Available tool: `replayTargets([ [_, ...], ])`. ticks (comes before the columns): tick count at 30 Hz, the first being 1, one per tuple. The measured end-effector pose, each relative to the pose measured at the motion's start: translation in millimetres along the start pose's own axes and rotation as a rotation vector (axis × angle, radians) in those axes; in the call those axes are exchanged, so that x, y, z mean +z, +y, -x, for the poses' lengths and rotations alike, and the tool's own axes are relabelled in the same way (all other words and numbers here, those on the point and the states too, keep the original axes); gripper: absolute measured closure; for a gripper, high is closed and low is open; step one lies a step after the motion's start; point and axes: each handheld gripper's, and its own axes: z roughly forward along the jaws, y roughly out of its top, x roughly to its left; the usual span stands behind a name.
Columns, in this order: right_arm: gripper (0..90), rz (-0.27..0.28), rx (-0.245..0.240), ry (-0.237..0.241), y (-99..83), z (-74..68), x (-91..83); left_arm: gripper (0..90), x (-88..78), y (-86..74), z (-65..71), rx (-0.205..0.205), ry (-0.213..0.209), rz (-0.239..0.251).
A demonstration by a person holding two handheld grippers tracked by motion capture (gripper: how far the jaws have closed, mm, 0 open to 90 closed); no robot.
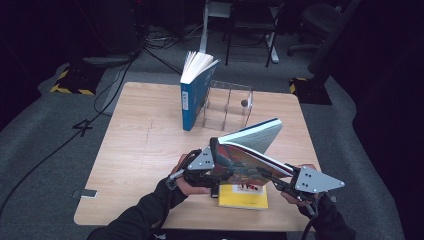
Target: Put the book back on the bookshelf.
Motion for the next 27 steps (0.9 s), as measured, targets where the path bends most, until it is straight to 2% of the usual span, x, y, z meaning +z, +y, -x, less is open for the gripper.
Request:
replayTargets([
  [1,81.0,0.000,0.000,0.000,0.0,0.0,0.0,50.2,-0.5,1.1,-0.4,0.001,-0.004,0.008],
  [2,79.9,0.000,0.011,-0.006,-2.2,1.1,-2.6,56.1,-1.1,2.1,-0.1,0.010,-0.012,0.013],
  [3,79.9,0.000,0.011,-0.006,-2.2,1.1,-2.6,56.1,-1.2,2.9,1.2,0.016,-0.016,0.014],
  [6,75.7,-0.004,0.027,-0.028,-6.3,4.0,-8.5,63.3,-0.5,5.8,3.8,0.052,-0.013,0.017],
  [9,71.7,0.000,0.053,-0.055,-10.0,7.3,-14.4,67.5,-0.6,5.9,3.6,0.054,-0.026,0.017],
  [13,66.0,0.002,0.080,-0.130,-14.5,13.7,-23.2,72.2,-0.4,6.7,5.6,0.073,-0.040,0.011],
  [14,62.5,0.009,0.111,-0.152,-16.9,17.0,-26.1,72.7,-0.3,6.9,6.4,0.074,-0.043,0.009],
  [17,51.8,0.006,0.156,-0.193,-21.8,22.0,-27.0,73.1,-0.5,6.8,5.9,0.072,-0.052,0.008],
  [20,43.2,-0.013,0.189,-0.176,-27.0,25.5,-18.4,73.2,-0.6,6.7,5.0,0.070,-0.053,0.008],
  [23,40.1,-0.039,0.212,-0.129,-32.8,25.2,-4.9,73.2,-0.5,6.6,4.7,0.070,-0.054,0.009],
  [25,40.0,-0.059,0.213,-0.114,-35.0,22.9,1.8,72.7,-0.3,6.6,4.7,0.070,-0.050,0.011],
  [27,38.4,-0.069,0.206,-0.118,-35.6,19.7,6.4,71.8,-0.4,6.5,4.5,0.063,-0.052,0.018],
])
